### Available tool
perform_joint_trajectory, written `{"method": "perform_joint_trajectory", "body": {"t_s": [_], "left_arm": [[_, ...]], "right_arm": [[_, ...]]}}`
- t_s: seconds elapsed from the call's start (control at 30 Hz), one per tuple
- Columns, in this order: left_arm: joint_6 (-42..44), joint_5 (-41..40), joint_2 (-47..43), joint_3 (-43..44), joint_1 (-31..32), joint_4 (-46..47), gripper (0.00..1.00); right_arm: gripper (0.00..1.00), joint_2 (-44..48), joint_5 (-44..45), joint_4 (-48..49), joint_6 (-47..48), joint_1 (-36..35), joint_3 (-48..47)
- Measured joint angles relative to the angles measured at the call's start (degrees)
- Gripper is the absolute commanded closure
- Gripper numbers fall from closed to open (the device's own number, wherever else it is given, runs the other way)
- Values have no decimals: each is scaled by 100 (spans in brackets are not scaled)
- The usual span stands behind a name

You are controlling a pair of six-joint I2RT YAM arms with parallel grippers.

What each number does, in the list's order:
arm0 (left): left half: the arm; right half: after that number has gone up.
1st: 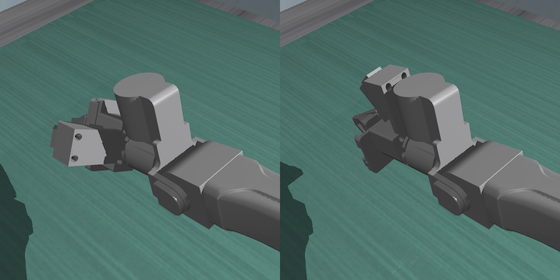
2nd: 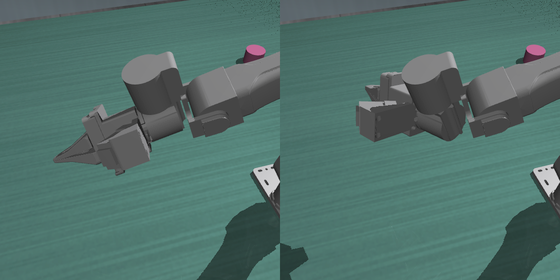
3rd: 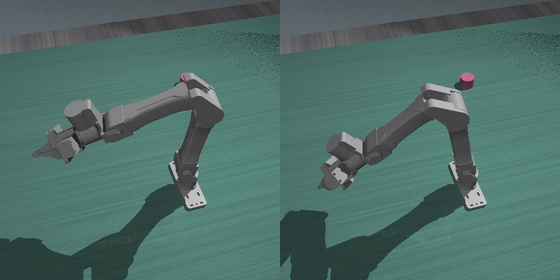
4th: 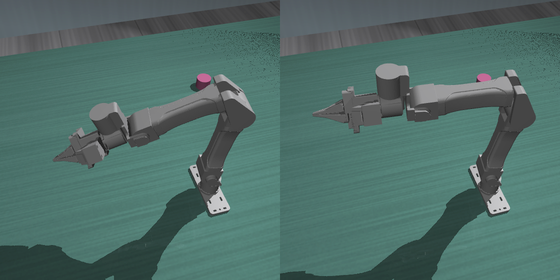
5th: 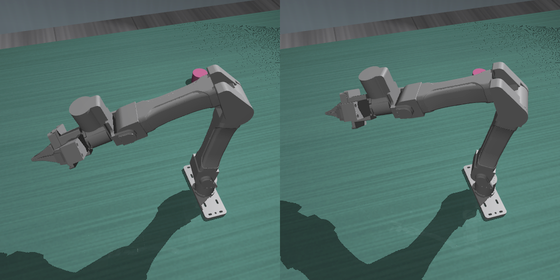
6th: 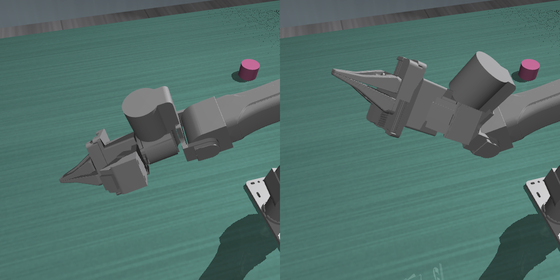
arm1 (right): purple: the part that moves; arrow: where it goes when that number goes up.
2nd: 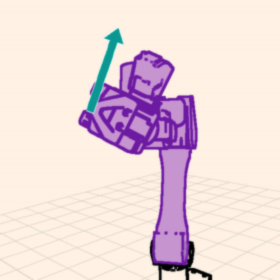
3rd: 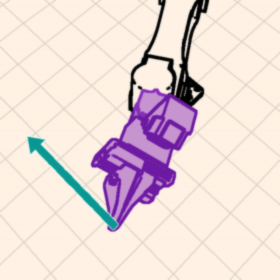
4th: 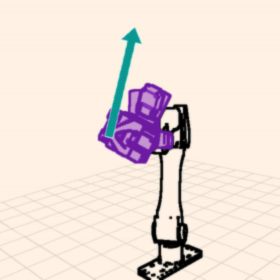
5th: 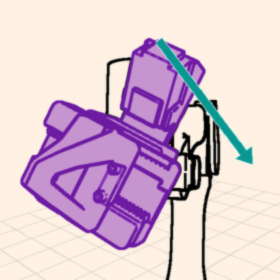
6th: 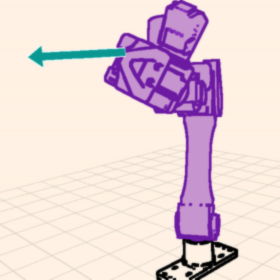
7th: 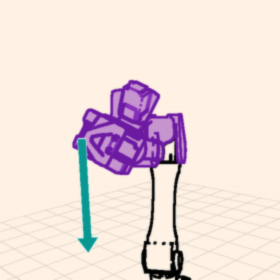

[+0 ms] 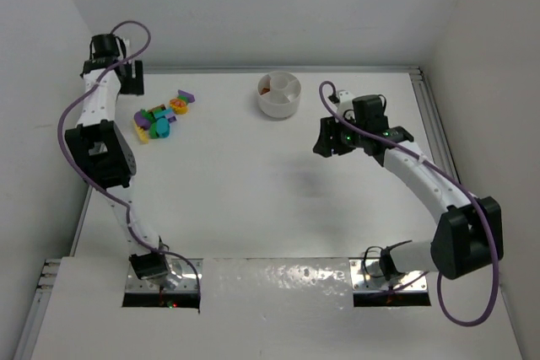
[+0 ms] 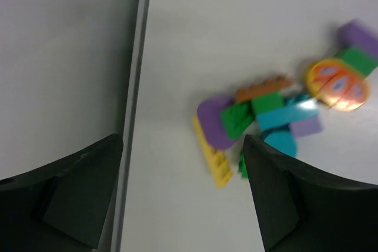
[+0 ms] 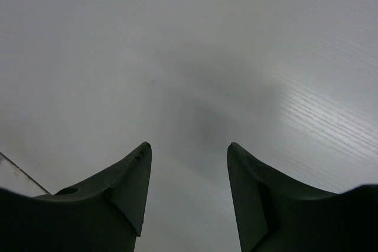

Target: Sort the legos into containers by color

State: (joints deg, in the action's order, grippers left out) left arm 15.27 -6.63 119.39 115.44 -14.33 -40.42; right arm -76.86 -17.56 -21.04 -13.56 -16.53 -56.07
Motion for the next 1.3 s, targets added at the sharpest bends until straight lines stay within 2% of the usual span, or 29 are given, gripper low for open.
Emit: {"method": "perform_joint_trajectory", "body": {"t_s": [0.07,0.23,0.4,0.63,1.03,1.3], "left_arm": [[11,-101,20,-249,-151,-339,37],[140,151,-83,-1266,-127,-557,57],[391,127,-138,-1971,181,-553,57],[289,149,120,-1447,271,-640,61],[291,341,339,-1580,260,-728,58],[372,181,595,-1580,262,-656,65]], "right_arm": [[46,-146,-2,4,2,-98,2],[46,-264,-2,157,-4,-221,24],[46,-271,-2,199,-4,-238,24],[46,-271,0,186,-22,-243,24],[47,-273,20,149,-105,-302,22],[47,-289,94,48,-98,-361,-46]]}}
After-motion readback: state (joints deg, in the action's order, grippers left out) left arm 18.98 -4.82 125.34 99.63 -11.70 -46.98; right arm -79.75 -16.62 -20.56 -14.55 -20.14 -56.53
